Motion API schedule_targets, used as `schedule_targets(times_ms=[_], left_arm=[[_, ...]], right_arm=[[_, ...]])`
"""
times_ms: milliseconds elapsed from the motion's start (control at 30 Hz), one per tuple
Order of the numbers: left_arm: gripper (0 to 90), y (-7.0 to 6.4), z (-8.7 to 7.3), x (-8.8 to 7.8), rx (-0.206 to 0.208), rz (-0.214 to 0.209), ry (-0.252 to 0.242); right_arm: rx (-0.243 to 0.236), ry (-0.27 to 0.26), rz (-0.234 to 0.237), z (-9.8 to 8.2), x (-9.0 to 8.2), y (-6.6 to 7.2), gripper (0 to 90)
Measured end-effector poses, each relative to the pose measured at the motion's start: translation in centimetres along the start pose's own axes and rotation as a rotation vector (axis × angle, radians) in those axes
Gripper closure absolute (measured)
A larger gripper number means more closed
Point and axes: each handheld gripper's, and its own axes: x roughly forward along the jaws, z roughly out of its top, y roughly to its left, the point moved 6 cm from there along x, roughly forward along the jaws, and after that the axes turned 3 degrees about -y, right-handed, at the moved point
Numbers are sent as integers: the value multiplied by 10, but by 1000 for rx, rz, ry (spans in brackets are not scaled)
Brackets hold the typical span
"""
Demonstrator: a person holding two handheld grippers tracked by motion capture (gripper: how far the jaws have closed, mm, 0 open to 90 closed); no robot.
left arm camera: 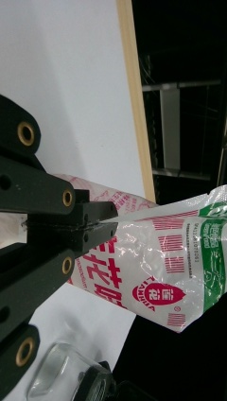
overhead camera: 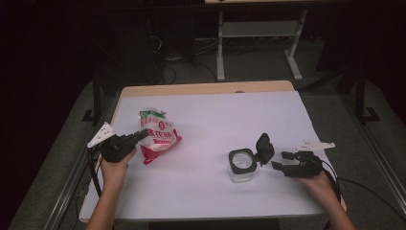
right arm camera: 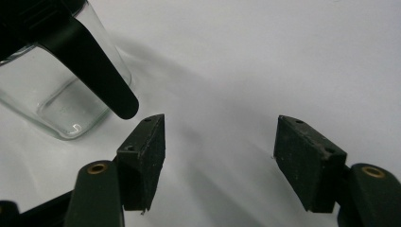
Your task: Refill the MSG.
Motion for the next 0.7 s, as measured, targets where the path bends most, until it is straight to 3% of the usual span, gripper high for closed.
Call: schedule_targets(times_ms=[67, 367, 700], left_arm=[[900, 5, 1, 1, 21, 31, 8], [900, 11, 0, 2, 12, -4, 9], [900, 15, -1, 2, 9, 15, 10]], right_arm=[[-2, -2, -1, 0, 0, -1, 340], [0, 0, -2, 0, 0, -1, 340], [-3, 3, -3, 0, 1, -1, 341]])
